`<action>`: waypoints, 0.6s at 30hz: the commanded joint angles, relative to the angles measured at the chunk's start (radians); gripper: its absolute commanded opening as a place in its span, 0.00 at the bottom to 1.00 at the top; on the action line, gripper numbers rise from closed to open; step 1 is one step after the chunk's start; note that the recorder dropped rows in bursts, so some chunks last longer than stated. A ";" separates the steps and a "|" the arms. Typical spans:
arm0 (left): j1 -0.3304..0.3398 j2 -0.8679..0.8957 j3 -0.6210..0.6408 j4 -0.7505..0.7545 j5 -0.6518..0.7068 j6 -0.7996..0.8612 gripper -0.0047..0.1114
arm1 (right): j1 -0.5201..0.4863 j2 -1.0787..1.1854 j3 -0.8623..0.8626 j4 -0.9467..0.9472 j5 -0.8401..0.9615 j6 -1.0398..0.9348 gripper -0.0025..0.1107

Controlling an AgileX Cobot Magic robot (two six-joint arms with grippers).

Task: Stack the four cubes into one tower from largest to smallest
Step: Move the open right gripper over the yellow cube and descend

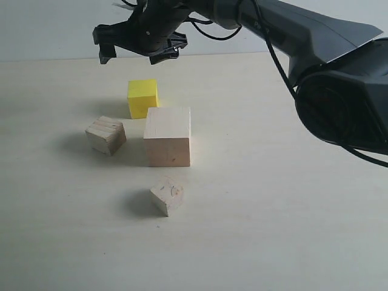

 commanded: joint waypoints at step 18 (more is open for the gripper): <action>-0.007 -0.006 0.003 0.002 -0.010 0.000 0.04 | -0.001 0.070 -0.007 -0.057 -0.013 0.148 0.85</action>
